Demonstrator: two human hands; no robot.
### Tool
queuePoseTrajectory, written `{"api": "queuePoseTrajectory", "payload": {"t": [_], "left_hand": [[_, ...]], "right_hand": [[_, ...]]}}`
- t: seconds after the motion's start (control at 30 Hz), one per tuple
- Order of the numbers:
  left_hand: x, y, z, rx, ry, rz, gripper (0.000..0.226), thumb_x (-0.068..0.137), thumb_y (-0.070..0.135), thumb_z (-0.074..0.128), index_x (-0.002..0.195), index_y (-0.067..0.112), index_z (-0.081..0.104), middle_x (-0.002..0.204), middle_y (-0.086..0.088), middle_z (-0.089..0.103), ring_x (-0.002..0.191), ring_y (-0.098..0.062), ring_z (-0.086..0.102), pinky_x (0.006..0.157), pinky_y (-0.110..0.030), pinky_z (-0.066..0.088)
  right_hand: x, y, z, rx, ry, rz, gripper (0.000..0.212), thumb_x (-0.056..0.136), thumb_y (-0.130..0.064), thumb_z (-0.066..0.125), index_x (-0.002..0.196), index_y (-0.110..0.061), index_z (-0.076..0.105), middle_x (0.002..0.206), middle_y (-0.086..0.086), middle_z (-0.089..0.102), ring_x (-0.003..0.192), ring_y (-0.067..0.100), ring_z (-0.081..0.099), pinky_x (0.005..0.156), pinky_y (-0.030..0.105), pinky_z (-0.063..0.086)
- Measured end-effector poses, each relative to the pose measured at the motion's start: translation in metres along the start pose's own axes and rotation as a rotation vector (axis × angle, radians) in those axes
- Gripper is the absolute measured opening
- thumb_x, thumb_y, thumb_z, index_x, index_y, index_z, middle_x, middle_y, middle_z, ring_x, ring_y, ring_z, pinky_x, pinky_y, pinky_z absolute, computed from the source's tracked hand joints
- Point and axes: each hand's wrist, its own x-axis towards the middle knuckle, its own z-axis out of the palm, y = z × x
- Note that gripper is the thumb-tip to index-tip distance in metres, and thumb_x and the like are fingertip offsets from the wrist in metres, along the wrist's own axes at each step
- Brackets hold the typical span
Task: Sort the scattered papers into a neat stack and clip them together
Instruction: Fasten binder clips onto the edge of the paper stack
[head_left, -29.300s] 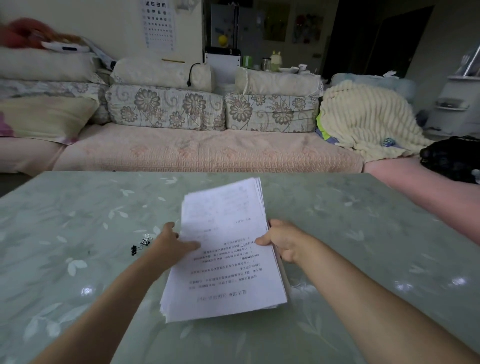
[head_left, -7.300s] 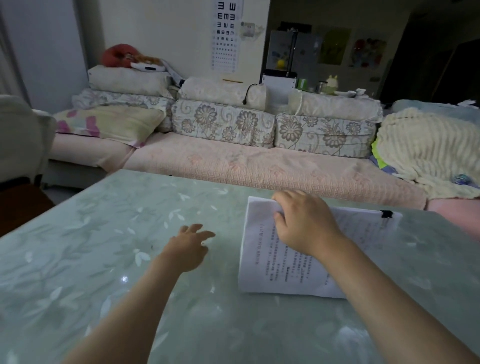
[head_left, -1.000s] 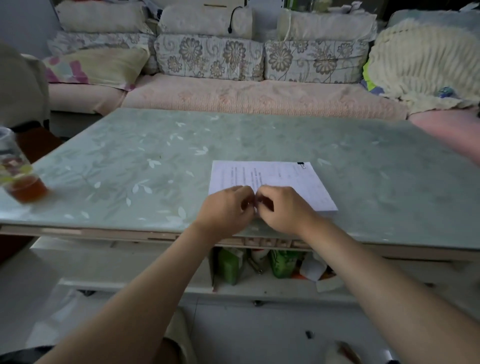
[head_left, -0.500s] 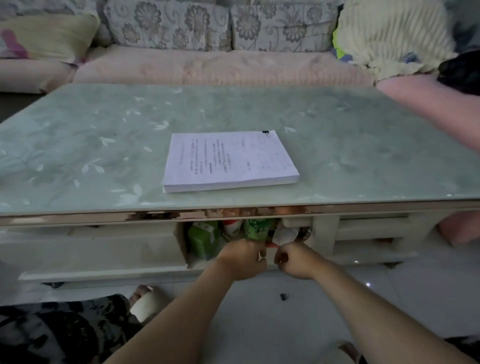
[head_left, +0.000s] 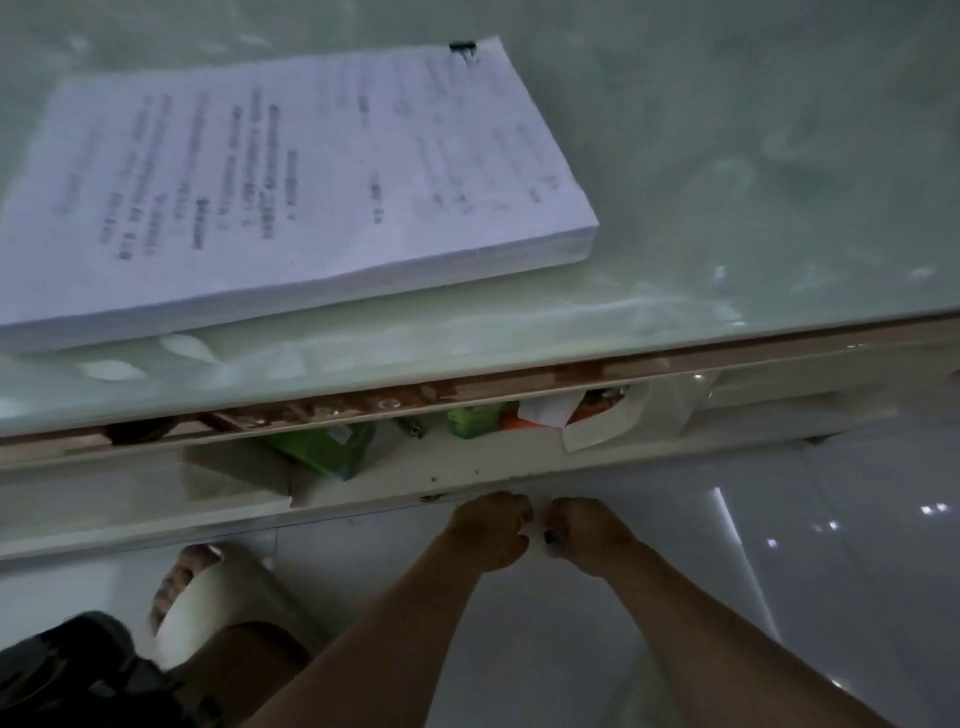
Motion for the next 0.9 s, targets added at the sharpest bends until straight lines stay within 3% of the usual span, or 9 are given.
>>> {"api": "queuePoseTrajectory", "payload": {"t": [0.17,0.3,0.43,0.53,0.63,0.83,0.9], "left_hand": [[0.01,-0.008,0.019,0.026,-0.077,-0.011,0.042,0.092,0.03,0.055,0.133,0.022,0.05,0.13,-0.003,0.053,0.119,-0.025,0.051,0.094,-0.034,0.043],[-0.004,-0.001,0.011,-0.128,-0.046,-0.062,0.037,0.095,0.032,0.052,0.13,0.023,0.054,0.129,-0.003,0.059,0.114,-0.024,0.056,0.093,-0.034,0.048],[-0.035,0.014,-0.017,-0.415,-0.005,-0.129,0.031,0.093,0.039,0.054,0.11,0.015,0.066,0.106,-0.007,0.07,0.09,-0.025,0.067,0.072,-0.032,0.054],[-0.068,0.022,-0.046,-0.395,0.063,-0.079,0.042,0.09,0.047,0.056,0.088,0.009,0.073,0.085,-0.011,0.071,0.075,-0.024,0.067,0.062,-0.027,0.047],[-0.11,0.032,-0.079,-0.356,0.085,-0.019,0.031,0.086,0.045,0.06,0.086,0.018,0.076,0.083,-0.004,0.072,0.074,-0.016,0.067,0.063,-0.027,0.05],[-0.204,0.047,-0.139,-0.405,0.196,0.102,0.004,0.081,0.024,0.073,0.083,0.026,0.075,0.079,-0.002,0.073,0.066,-0.011,0.065,0.066,-0.034,0.056],[-0.236,0.053,-0.158,-0.439,0.255,0.14,0.007,0.081,0.018,0.073,0.081,0.025,0.074,0.071,0.006,0.071,0.063,-0.008,0.066,0.061,-0.027,0.056]], "right_hand": [[0.01,0.001,0.015,0.049,0.064,0.011,0.007,0.078,-0.014,0.075,0.078,-0.018,0.069,0.085,0.002,0.07,0.083,0.019,0.066,0.067,0.024,0.047],[-0.001,-0.016,0.004,0.129,-0.013,0.05,0.007,0.082,-0.014,0.075,0.075,-0.012,0.073,0.061,0.001,0.063,0.048,0.009,0.057,0.044,0.017,0.044],[-0.035,-0.045,-0.024,0.212,-0.033,-0.025,0.01,0.078,-0.015,0.08,0.079,-0.006,0.078,0.07,0.017,0.072,0.054,0.019,0.065,0.054,0.028,0.057],[-0.073,-0.076,-0.046,0.208,0.0,-0.121,0.009,0.077,-0.014,0.079,0.069,-0.017,0.075,0.073,0.01,0.072,0.058,0.016,0.066,0.054,0.028,0.058],[-0.116,-0.106,-0.067,0.196,-0.008,-0.188,0.002,0.078,-0.009,0.077,0.08,-0.01,0.077,0.081,0.007,0.073,0.067,0.013,0.07,0.061,0.032,0.062],[-0.207,-0.171,-0.104,0.137,-0.007,-0.341,0.028,0.078,-0.009,0.081,0.096,-0.011,0.06,0.092,0.015,0.071,0.072,0.026,0.075,0.059,0.036,0.061],[-0.235,-0.193,-0.116,0.094,0.022,-0.405,0.03,0.076,-0.011,0.083,0.094,-0.011,0.059,0.086,0.014,0.071,0.068,0.027,0.074,0.057,0.035,0.06]]}}
